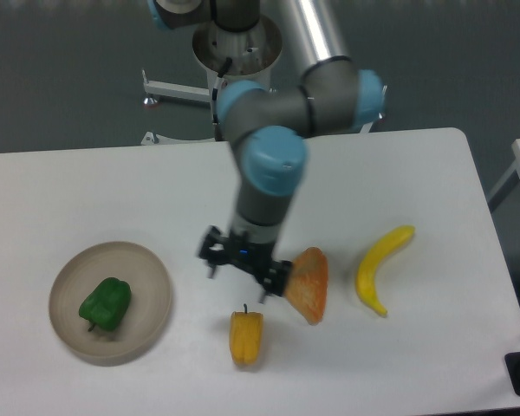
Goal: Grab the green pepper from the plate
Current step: 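Move the open gripper over the green pepper on the beige plate, then lower the gripper onto the green pepper and close on it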
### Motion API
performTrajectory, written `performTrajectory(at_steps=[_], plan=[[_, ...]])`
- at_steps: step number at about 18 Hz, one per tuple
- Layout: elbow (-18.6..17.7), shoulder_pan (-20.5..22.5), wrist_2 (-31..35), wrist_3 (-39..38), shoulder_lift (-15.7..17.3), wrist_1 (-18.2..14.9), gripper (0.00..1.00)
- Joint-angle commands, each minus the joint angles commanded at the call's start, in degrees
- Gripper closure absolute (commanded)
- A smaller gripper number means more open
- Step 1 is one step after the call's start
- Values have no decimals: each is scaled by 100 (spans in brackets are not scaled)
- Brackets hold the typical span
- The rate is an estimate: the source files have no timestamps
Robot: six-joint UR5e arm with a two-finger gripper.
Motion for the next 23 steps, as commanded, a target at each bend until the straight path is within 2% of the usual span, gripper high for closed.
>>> performTrajectory(at_steps=[2,5,10,13,17,23], plan=[[-193,-184,-80,-406,0,230,0],[-361,-475,-71,-469,-70,555,0],[-370,-712,-71,-460,-246,652,0],[-370,-870,-62,-460,-369,968,0],[-282,-949,-54,-451,-571,1030,0],[-274,-1082,-45,-451,-641,1039,0]])
